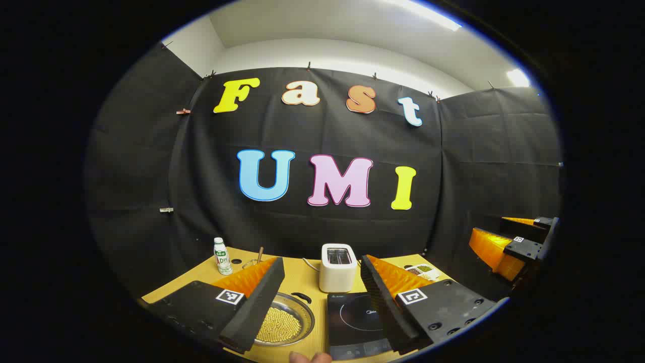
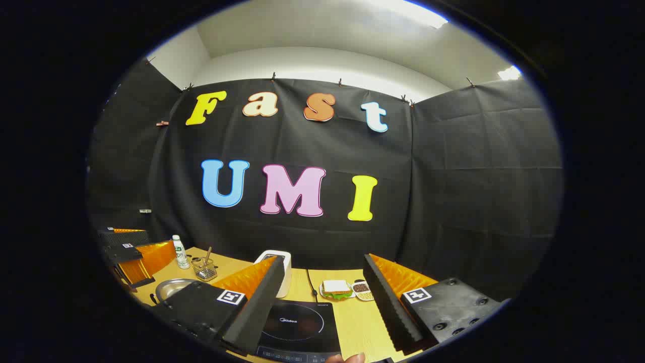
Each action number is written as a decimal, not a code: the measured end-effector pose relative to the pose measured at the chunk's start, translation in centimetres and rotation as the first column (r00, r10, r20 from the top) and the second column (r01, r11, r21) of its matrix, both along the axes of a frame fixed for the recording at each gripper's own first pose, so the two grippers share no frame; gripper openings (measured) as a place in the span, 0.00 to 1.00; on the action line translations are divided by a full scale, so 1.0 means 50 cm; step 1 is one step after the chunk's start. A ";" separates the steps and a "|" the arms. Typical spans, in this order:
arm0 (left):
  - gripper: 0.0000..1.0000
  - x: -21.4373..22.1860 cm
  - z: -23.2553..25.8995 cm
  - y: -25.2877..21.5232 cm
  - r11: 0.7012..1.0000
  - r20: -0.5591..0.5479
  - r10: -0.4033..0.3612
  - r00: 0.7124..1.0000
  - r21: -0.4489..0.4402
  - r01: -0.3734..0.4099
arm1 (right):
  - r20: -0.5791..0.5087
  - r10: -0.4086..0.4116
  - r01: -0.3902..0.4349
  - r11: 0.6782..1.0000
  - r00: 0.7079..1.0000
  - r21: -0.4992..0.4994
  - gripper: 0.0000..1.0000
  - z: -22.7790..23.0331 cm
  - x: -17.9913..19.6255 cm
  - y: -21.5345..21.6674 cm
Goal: First push the handle of the pot to place it horizontally, then grasp the pot with both hands and set it on the induction cooktop.
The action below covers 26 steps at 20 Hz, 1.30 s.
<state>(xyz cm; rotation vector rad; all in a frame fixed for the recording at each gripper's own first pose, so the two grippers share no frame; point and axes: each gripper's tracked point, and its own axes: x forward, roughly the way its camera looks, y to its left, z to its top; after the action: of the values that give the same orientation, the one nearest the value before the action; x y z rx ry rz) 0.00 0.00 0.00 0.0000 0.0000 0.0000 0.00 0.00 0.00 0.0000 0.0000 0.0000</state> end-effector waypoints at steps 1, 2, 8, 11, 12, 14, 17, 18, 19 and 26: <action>0.95 0.000 0.000 0.001 1.000 -0.001 0.003 1.000 -0.004 -0.003 | 0.001 -0.003 0.003 1.000 1.000 -0.002 0.98 0.001 -0.001 -0.001; 0.95 -0.004 -0.003 0.006 1.000 -0.003 0.010 1.000 -0.004 -0.010 | 0.004 -0.004 0.004 1.000 1.000 -0.002 0.98 0.003 -0.004 -0.003; 0.95 -0.016 0.011 0.021 0.999 0.019 0.039 0.999 0.032 -0.040 | 0.031 0.011 -0.011 1.000 0.999 0.006 0.97 0.019 -0.009 0.005; 0.95 -0.021 0.014 0.029 0.998 0.023 0.051 0.998 0.029 -0.051 | 0.034 0.018 -0.018 1.000 0.999 0.006 0.98 0.020 -0.006 0.008; 0.95 -0.023 0.013 0.030 0.998 0.023 0.052 0.998 0.025 -0.053 | 0.033 0.020 -0.020 1.000 0.999 0.006 0.98 0.022 -0.006 0.009; 0.95 -0.027 0.014 0.033 0.998 0.027 0.057 0.998 0.020 -0.058 | 0.030 0.020 -0.020 1.000 0.999 0.008 0.98 0.020 -0.007 0.010; 0.95 -0.029 0.014 0.034 0.998 0.026 0.054 0.998 0.017 -0.055 | 0.033 0.026 -0.026 1.000 0.999 -0.002 0.98 0.020 -0.014 0.014; 0.95 -0.032 0.012 0.034 0.998 0.025 0.054 0.998 0.017 -0.054 | 0.034 0.029 -0.029 1.000 0.999 -0.004 0.98 0.021 -0.015 0.015; 0.95 -0.033 0.014 0.034 0.998 0.026 0.052 0.998 0.016 -0.053 | 0.034 0.029 -0.029 1.000 0.999 -0.005 0.98 0.021 -0.016 0.016; 0.95 -0.036 0.020 0.029 0.999 0.037 0.041 0.998 0.029 -0.042 | 0.025 0.030 -0.030 1.000 0.999 -0.001 0.98 0.017 -0.019 0.020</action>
<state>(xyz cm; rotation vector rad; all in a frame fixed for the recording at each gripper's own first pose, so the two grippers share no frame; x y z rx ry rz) -1.82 1.45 0.99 0.0295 -0.0367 0.0411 -0.94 1.00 0.85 -0.0010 -0.0255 0.0297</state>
